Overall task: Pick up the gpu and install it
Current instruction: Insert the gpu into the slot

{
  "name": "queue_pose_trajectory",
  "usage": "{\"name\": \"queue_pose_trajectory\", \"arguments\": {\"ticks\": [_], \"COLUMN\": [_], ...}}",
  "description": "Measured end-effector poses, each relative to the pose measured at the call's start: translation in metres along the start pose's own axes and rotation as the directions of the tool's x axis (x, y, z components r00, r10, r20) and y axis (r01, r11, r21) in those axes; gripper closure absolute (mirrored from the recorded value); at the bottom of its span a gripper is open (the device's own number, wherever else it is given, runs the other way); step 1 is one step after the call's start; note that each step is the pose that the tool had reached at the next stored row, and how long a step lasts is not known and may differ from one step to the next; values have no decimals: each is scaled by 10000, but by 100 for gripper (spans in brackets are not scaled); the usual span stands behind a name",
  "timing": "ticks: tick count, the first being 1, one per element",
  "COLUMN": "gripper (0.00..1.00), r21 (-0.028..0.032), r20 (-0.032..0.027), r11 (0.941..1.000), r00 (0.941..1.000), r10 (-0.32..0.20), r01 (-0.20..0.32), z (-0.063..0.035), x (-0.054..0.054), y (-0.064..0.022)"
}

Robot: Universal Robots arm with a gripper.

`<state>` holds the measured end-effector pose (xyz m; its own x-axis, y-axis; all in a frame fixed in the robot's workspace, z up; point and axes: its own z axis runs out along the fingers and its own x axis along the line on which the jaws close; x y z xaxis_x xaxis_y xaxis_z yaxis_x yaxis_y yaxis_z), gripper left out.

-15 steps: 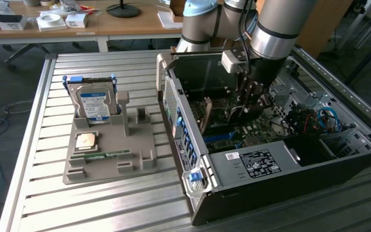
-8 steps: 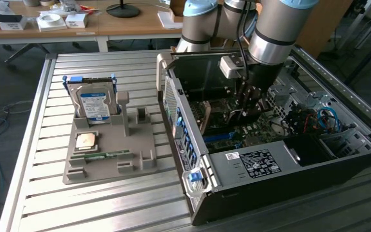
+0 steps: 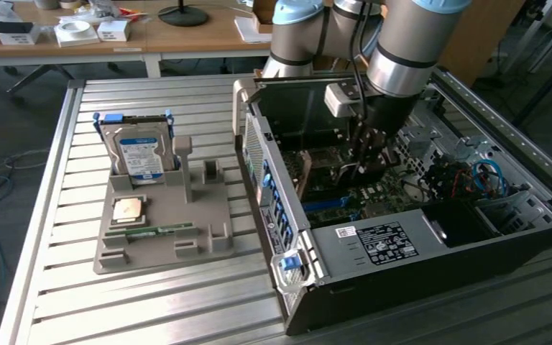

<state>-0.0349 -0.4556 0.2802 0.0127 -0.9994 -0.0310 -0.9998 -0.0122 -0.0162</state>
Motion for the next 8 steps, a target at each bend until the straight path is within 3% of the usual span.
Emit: {"name": "queue_pose_trajectory", "arguments": {"ticks": [8], "gripper": [74], "r21": [-1], "r20": [-2], "r11": [10000], "r00": [10000], "r10": [-1], "r01": [1], "z": [0], "x": [0], "y": [74]}}
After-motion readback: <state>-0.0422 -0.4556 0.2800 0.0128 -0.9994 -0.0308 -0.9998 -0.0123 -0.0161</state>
